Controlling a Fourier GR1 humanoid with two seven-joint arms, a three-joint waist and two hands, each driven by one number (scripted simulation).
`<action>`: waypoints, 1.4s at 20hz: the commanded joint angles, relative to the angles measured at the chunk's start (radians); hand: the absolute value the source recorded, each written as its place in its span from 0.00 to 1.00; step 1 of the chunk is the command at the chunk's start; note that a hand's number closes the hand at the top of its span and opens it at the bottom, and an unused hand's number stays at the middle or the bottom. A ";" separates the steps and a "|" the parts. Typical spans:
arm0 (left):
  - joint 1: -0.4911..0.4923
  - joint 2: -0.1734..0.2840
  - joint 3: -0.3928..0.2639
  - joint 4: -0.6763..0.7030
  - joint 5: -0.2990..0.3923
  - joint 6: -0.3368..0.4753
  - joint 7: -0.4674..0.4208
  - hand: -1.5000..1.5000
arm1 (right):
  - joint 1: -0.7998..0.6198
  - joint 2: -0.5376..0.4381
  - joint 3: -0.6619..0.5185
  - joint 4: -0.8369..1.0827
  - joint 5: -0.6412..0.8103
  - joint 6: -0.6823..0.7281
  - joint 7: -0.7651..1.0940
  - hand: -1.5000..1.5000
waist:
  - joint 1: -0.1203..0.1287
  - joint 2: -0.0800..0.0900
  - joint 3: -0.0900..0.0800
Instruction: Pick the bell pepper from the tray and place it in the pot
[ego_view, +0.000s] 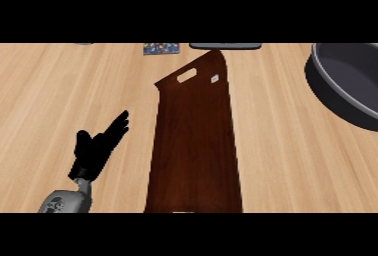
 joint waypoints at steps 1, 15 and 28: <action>-0.057 -0.002 0.015 -0.004 0.019 -0.010 0.053 0.50 | -0.153 -0.062 0.076 0.046 0.088 0.037 0.131 1.00 | 0.019 0.006 0.001; -0.009 -0.013 -0.019 0.009 -0.017 -0.038 -0.033 0.50 | -0.432 0.069 0.346 0.263 0.460 -0.097 0.330 1.00 | 0.065 0.022 0.003; -0.029 -0.030 -0.027 0.056 -0.035 -0.036 -0.050 0.50 | -0.567 0.181 0.451 0.535 0.592 0.212 0.637 0.00 | 0.071 0.031 0.004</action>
